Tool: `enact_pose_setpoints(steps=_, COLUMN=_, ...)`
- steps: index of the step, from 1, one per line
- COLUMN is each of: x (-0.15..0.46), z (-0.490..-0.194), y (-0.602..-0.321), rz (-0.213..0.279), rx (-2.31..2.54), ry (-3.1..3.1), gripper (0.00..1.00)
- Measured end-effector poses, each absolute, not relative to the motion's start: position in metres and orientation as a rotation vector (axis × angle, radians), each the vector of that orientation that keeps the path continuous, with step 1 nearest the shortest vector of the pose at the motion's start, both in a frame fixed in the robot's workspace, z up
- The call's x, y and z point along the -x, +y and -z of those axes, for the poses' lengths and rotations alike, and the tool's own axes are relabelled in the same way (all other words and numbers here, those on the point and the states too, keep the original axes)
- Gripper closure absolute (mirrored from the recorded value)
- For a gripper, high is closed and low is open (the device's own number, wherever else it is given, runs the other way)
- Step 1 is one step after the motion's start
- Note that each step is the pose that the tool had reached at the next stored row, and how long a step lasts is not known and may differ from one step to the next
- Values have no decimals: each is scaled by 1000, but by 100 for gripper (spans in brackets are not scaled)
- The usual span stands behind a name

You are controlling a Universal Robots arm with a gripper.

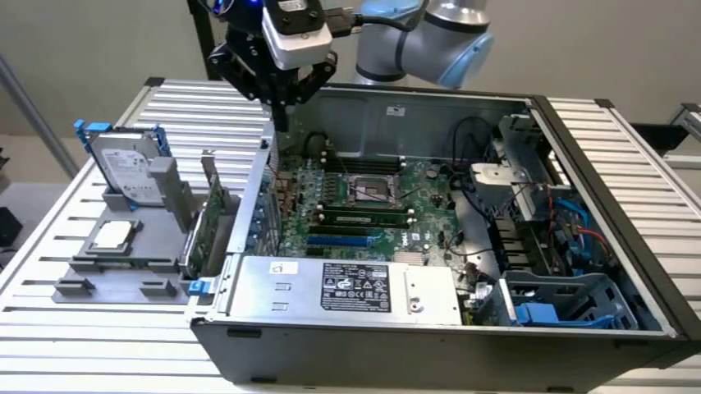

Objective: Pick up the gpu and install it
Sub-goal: 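Reach for the gpu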

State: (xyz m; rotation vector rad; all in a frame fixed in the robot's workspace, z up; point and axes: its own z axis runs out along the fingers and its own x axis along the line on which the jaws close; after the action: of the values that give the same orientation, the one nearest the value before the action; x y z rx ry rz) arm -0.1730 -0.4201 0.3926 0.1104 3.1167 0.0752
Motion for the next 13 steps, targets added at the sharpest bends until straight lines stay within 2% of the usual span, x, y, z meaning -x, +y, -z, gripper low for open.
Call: enact_pose_setpoints(steps=13, x=232, z=-391, y=-443, rz=-75, rx=-110, ry=3112, gripper=89)
